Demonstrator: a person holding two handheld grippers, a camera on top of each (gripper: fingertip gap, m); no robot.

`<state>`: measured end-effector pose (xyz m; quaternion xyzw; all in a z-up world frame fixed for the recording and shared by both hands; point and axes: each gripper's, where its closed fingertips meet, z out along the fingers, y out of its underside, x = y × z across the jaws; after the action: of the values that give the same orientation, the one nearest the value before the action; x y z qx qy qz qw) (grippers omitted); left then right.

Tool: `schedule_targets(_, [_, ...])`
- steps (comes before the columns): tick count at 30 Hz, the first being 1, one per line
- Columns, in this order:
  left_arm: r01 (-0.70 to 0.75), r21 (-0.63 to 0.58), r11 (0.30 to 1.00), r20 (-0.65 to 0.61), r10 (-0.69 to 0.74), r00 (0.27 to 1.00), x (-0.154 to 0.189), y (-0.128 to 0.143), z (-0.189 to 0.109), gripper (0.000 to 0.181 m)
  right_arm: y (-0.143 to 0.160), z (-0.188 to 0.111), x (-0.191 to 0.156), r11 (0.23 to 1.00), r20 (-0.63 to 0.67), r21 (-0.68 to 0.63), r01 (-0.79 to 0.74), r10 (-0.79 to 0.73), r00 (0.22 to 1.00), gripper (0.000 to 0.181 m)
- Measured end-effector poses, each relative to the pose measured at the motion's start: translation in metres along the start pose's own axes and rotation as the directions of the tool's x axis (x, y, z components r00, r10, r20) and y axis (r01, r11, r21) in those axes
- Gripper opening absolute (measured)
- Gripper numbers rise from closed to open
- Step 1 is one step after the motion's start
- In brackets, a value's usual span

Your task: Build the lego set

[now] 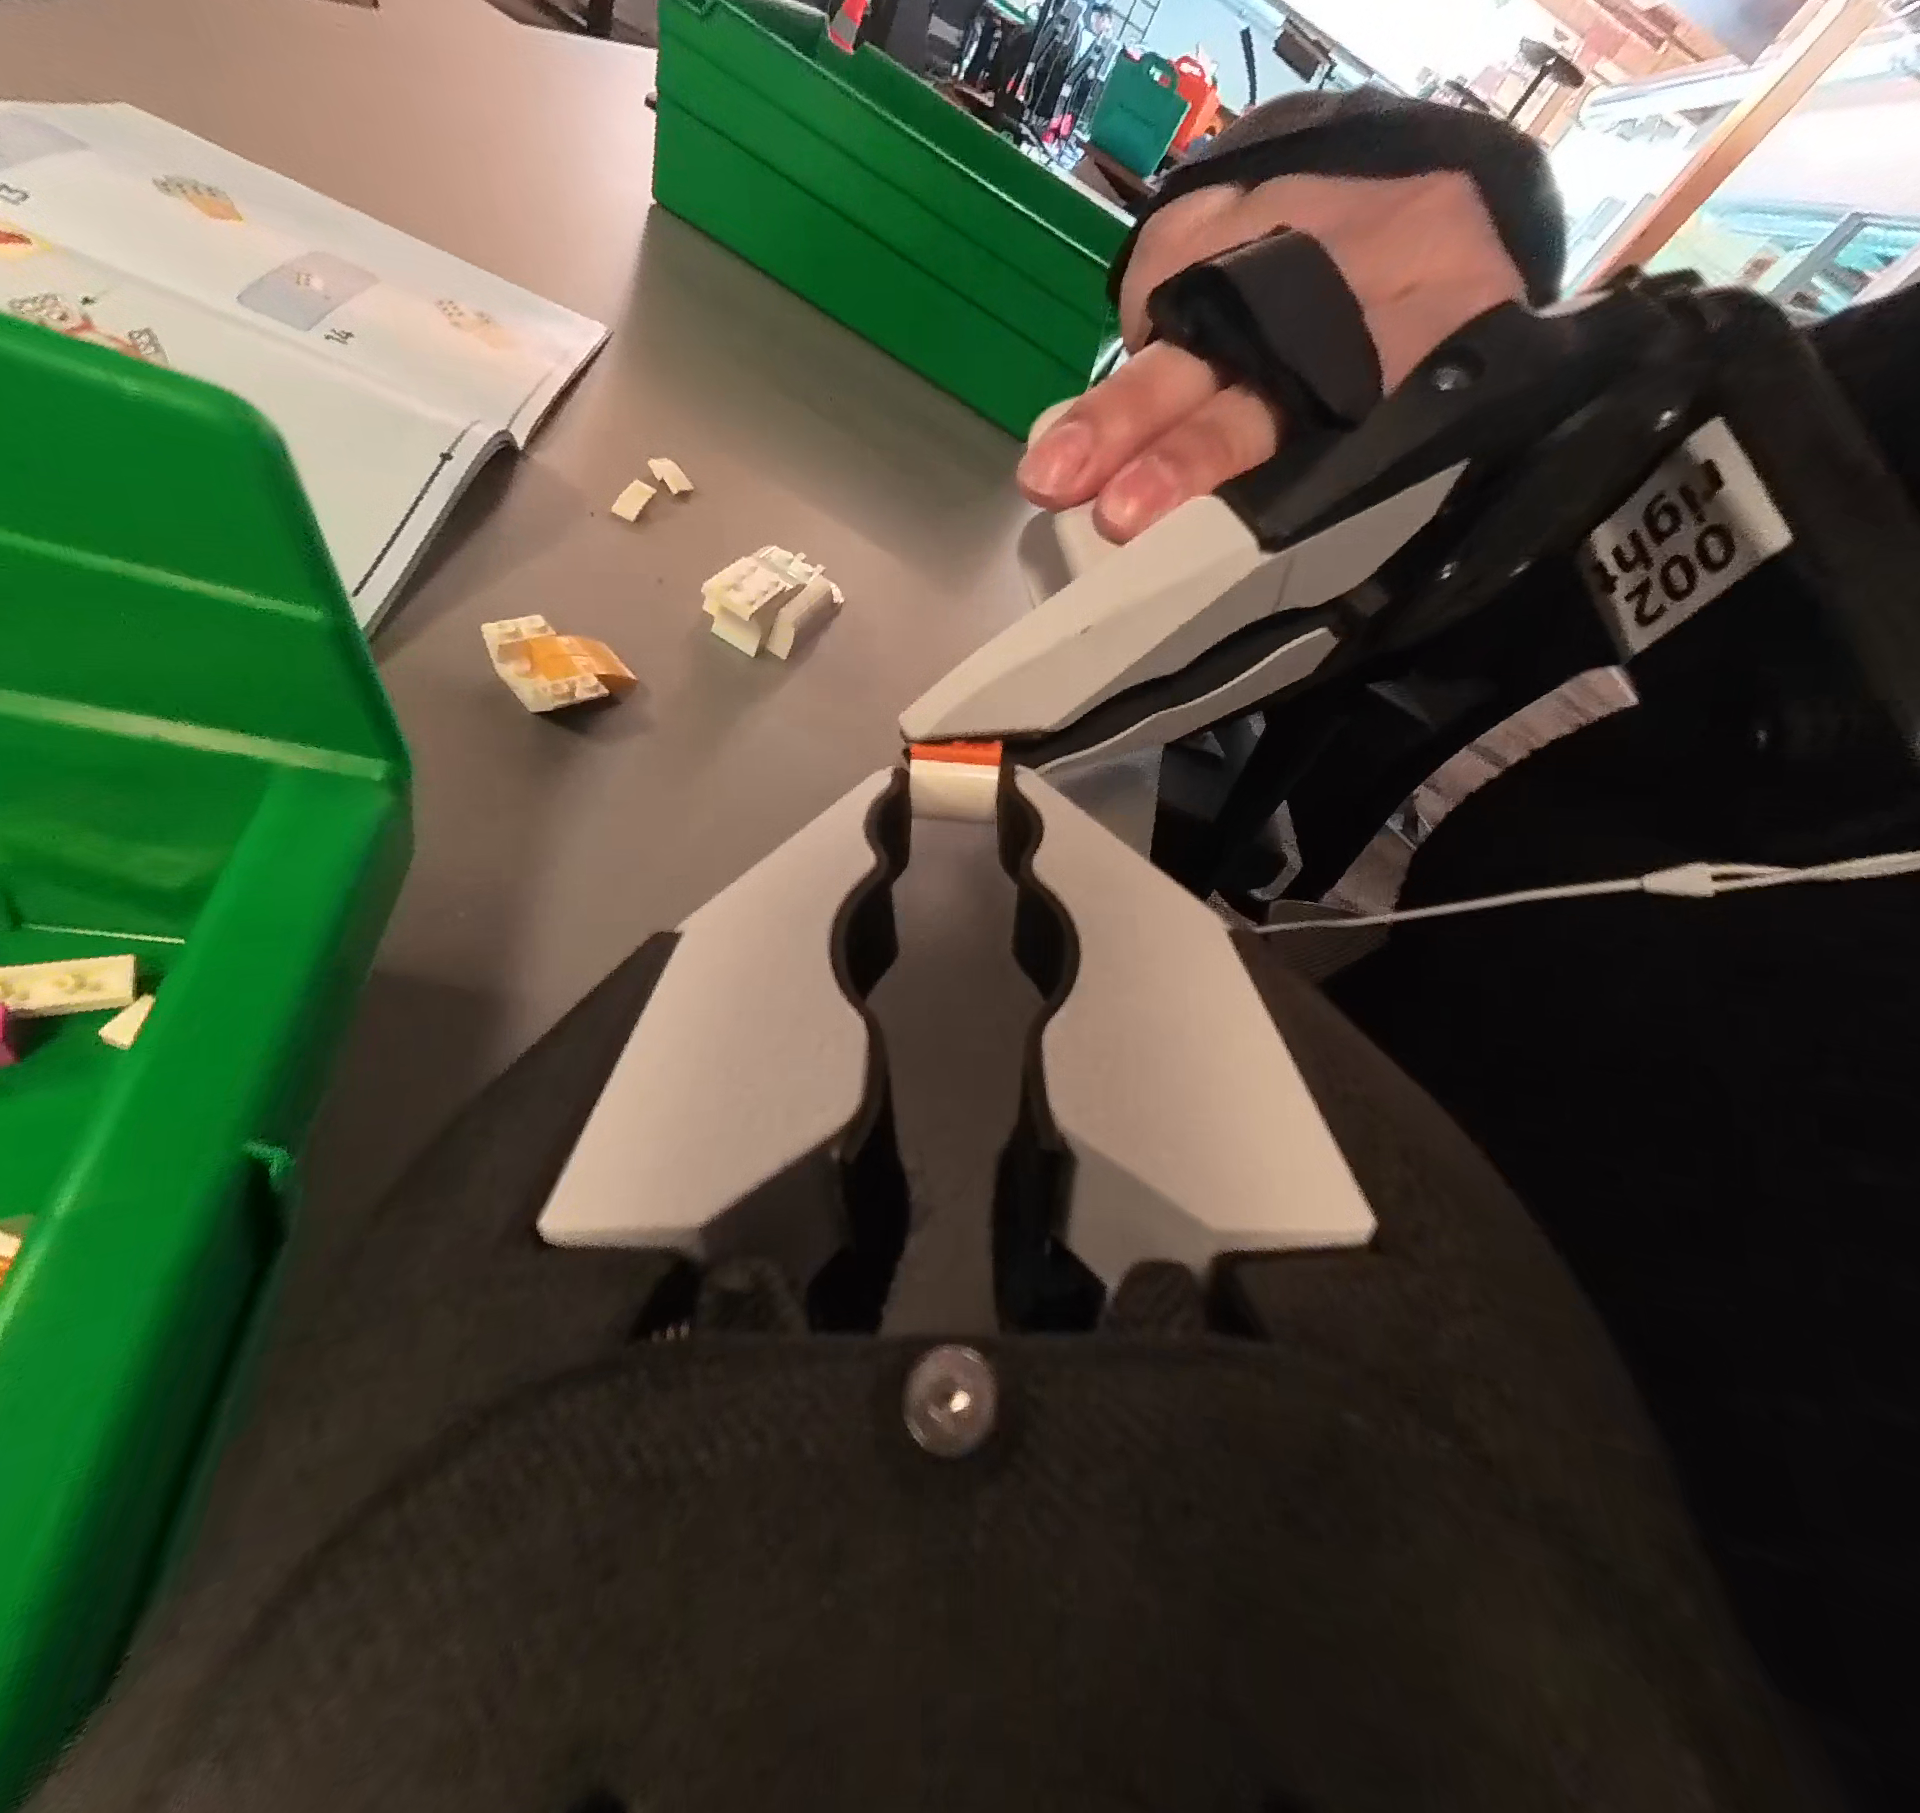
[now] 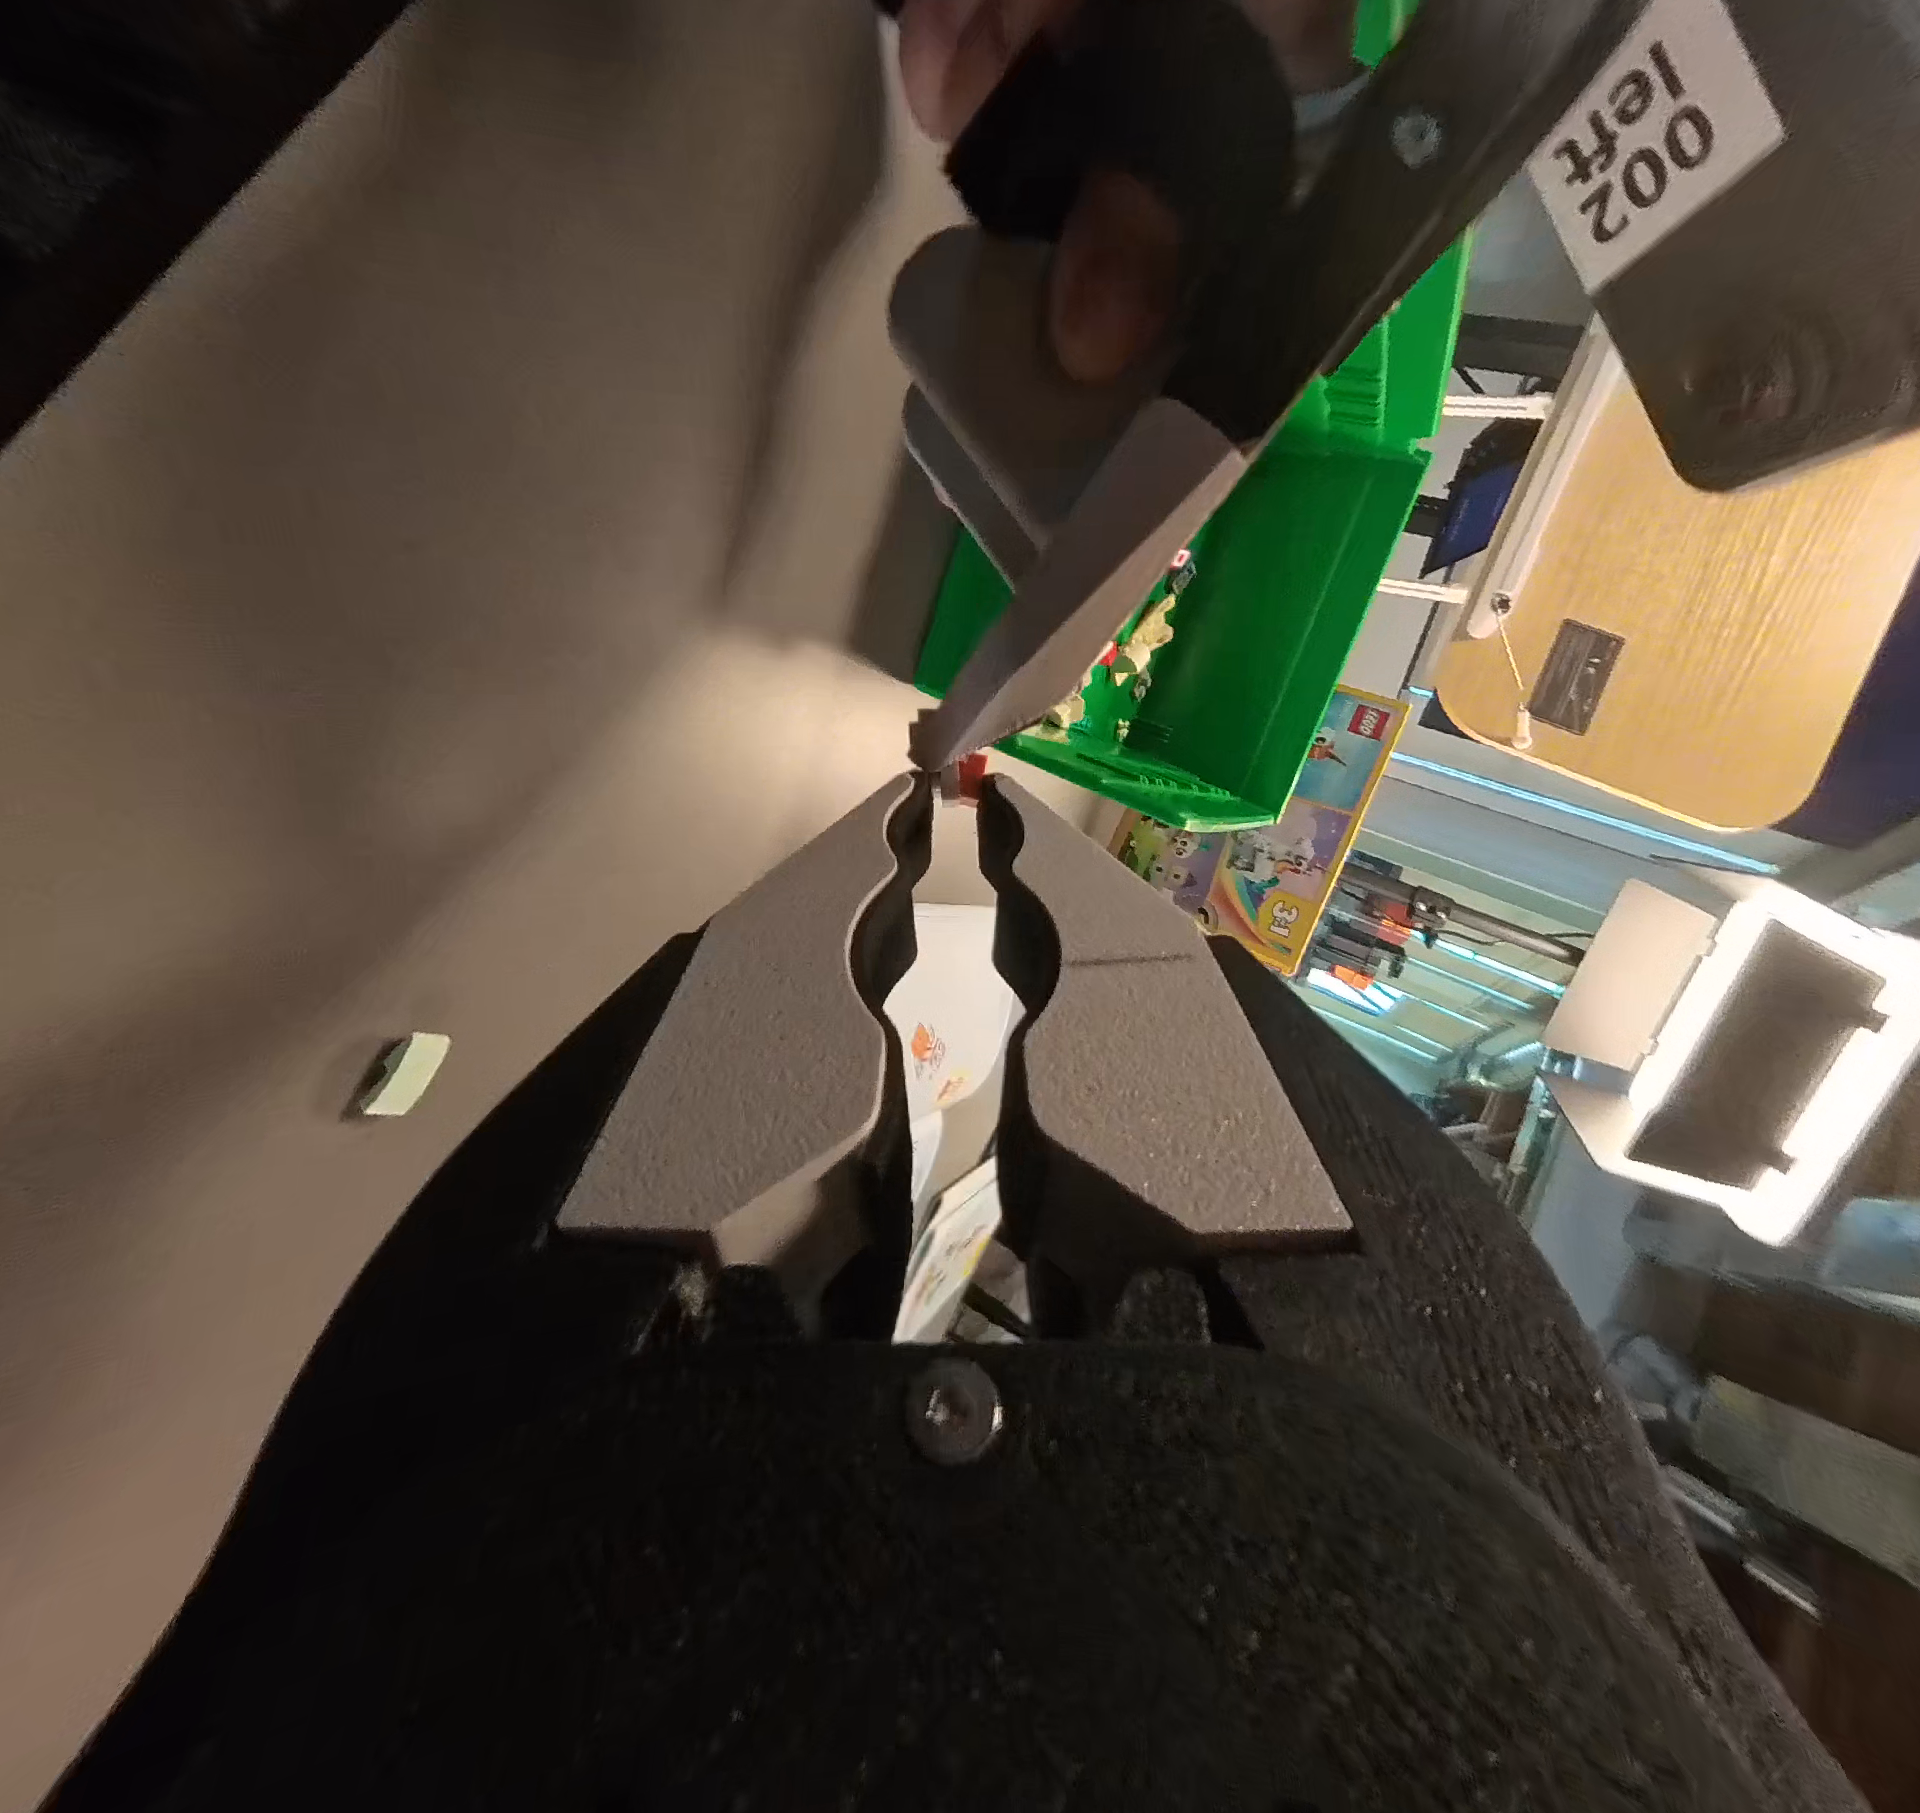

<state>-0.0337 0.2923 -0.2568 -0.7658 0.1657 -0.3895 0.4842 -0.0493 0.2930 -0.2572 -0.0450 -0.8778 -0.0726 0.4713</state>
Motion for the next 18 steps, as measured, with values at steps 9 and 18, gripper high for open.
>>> schedule_targets(9, [0.044, -0.041, 0.998, 0.042, -0.042, 0.998, -0.0012, 0.0036, 0.0027, 0.016, 0.0008, 0.0, -0.0049, 1.0, 0.029, -0.001, 0.03, -0.03, 0.999, 0.007])
schedule_targets(18, [0.024, -0.068, 0.997, 0.092, -0.018, 0.996, -0.0022, 0.0016, 0.0004, 0.015, 0.0023, 0.0008, -0.0006, 1.0, 0.003, -0.008, 0.007, -0.007, 1.0, 0.006])
